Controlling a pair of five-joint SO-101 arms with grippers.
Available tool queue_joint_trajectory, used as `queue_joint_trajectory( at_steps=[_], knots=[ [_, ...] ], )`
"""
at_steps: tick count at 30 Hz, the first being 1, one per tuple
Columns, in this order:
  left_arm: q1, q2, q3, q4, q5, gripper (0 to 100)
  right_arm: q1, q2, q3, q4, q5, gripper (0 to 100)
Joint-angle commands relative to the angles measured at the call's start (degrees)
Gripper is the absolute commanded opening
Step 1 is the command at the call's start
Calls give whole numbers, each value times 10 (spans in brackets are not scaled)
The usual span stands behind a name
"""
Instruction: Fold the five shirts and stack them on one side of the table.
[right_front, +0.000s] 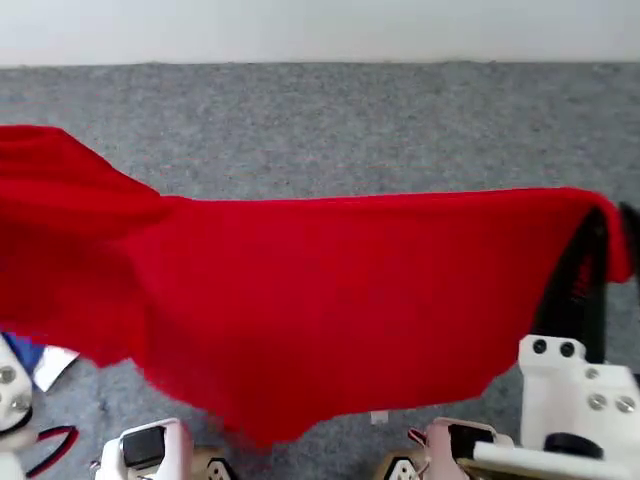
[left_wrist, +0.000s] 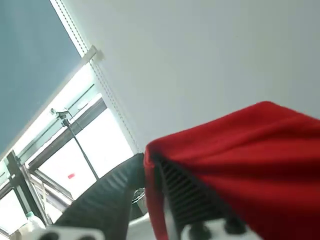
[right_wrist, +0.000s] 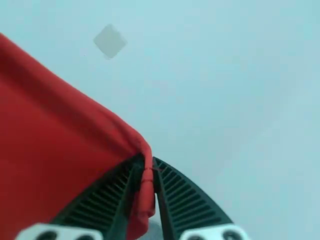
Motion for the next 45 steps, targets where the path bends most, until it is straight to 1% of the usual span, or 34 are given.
queue_joint_trajectory(
  at_steps=[1,5,9,11,15,19,25,31,34,38,39,42,45],
  knots=[
    [3,11,-7,-12,-26,15,9,6,4,-15,6,9],
    [3,12,33,-3,-34,15,9,5,36,-15,7,9],
    [5,7,88,0,-88,15,8,6,41,-38,7,9],
    [5,7,89,-2,-92,15,8,7,42,-55,7,9],
    [3,7,51,-28,-92,15,8,9,50,-69,7,9],
    [2,7,-15,-18,-91,15,8,-7,50,-65,5,9],
    [2,7,-95,41,-91,15,6,-43,50,-50,6,9],
    [5,13,-95,101,-90,15,8,-31,59,21,14,9],
    [6,25,-26,117,-83,15,8,-7,105,27,21,9],
    [9,53,102,95,-61,15,8,29,209,25,23,9],
    [20,62,137,84,-57,15,8,39,239,22,23,9],
    [67,85,240,44,-54,15,8,61,339,-29,23,9],
    [113,115,337,-13,-54,15,8,79,443,-123,23,9]
  ],
)
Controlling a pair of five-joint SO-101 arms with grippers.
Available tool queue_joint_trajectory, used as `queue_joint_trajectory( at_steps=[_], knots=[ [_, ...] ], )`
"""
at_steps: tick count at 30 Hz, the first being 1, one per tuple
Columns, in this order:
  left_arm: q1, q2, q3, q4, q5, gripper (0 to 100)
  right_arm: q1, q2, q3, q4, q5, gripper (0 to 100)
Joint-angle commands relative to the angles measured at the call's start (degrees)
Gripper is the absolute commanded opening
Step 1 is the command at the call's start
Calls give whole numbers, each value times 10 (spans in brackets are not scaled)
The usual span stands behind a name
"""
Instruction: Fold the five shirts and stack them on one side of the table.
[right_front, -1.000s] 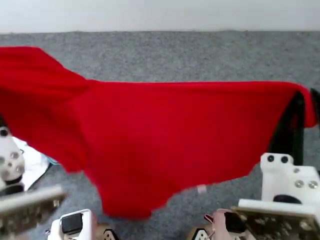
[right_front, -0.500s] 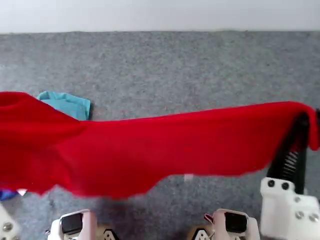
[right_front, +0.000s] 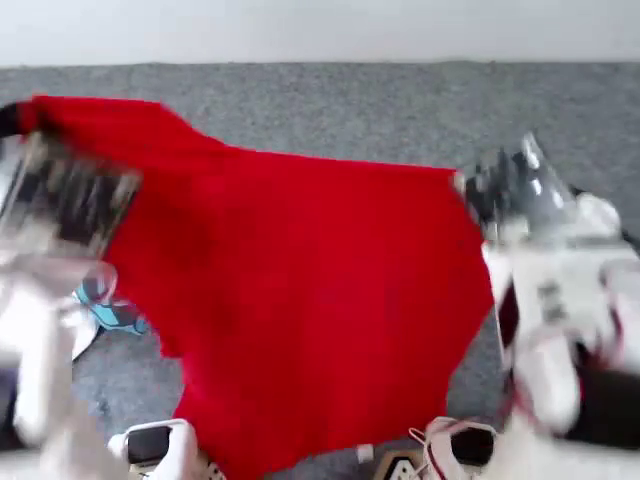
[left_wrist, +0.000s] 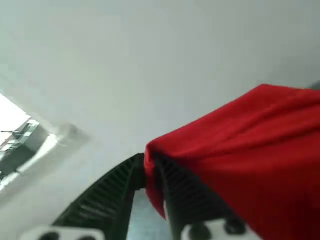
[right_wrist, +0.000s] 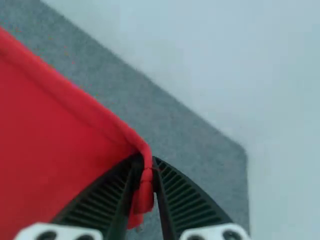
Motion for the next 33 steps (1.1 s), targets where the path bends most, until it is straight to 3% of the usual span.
queue_joint_trajectory(
  at_steps=[1,6,12,16,19,27,33],
  knots=[
    [41,34,112,-82,4,15,8,27,117,-116,6,9],
    [57,131,226,-236,4,15,7,70,240,-304,6,9],
    [53,277,199,-371,1,15,9,164,272,-492,7,9],
    [53,360,88,-382,-6,15,5,216,264,-611,7,9],
    [55,425,-13,-382,-55,15,-6,256,230,-660,12,9],
    [57,583,-241,-381,-209,15,-33,403,94,-691,55,9],
    [61,636,-315,-354,-259,15,-50,493,16,-704,55,9]
  ],
)
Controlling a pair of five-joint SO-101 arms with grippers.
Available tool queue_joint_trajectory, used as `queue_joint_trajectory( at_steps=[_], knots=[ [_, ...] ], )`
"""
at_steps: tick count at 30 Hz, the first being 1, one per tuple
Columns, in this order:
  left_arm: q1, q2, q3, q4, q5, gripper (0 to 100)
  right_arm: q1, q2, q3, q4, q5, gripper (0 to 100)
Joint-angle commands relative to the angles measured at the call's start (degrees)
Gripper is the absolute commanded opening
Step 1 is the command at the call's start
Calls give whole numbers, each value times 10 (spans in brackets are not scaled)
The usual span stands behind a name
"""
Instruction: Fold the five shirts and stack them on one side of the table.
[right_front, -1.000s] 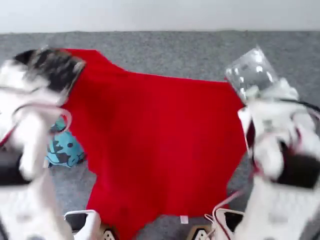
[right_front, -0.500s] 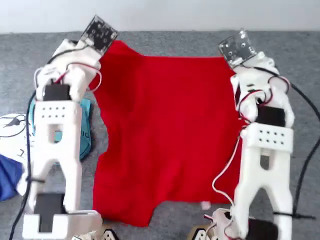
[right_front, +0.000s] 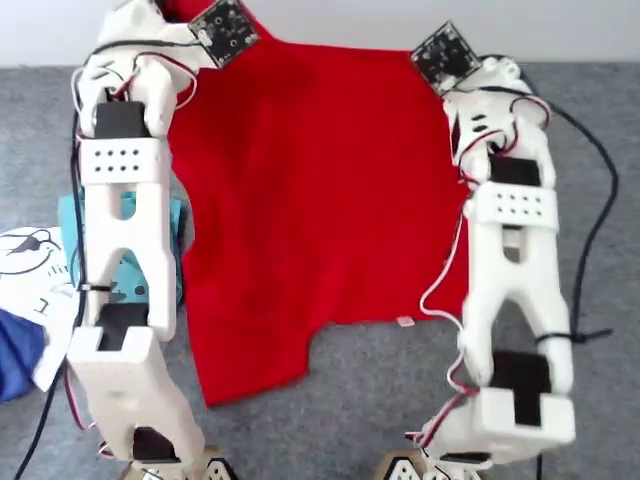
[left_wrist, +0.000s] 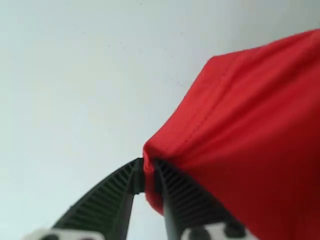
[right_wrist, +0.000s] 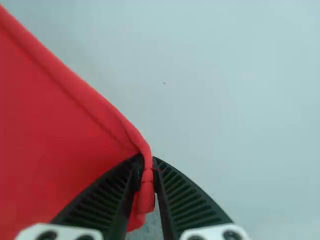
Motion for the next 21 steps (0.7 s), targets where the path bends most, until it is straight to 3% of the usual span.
queue_joint_trajectory(
  at_steps=[1,5,9,16,21],
  knots=[
    [5,1,-48,33,-28,15,-8,20,-49,-9,6,9],
    [8,3,-49,114,-32,14,-7,32,-47,7,4,9],
    [6,3,-51,236,-30,14,1,30,-49,89,6,9],
    [8,-27,-56,457,92,14,28,5,-48,265,3,9],
    [6,-55,-46,594,140,14,27,-37,-47,440,3,9]
  ],
)
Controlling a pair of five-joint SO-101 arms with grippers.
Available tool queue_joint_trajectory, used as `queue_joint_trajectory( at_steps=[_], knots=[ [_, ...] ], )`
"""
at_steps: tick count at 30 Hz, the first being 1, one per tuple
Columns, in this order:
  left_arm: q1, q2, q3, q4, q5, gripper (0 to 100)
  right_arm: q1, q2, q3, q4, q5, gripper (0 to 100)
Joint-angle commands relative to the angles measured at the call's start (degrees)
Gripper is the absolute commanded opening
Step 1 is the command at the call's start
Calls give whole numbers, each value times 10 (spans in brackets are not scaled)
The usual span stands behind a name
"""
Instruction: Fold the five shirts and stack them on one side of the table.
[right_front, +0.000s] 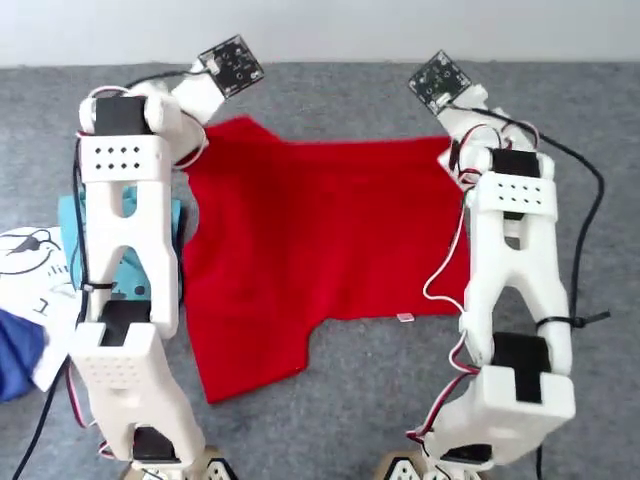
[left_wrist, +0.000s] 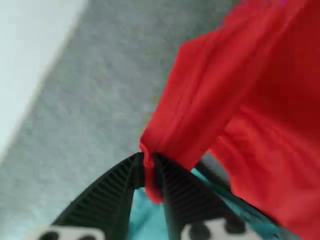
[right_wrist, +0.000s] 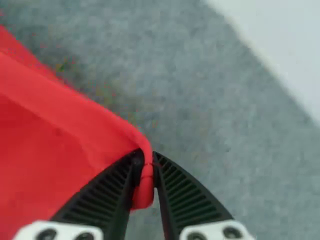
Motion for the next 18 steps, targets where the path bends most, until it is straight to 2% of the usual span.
queue_joint_trajectory(
  at_steps=[1,5,10,18],
  knots=[
    [-3,-55,-4,60,46,14,13,-58,-27,130,2,9],
    [-16,-114,97,61,75,14,15,-54,-27,222,2,12],
    [2,-229,329,61,74,14,16,-37,-27,307,2,13],
    [29,-387,610,59,74,15,36,4,-26,352,4,12]
  ],
)
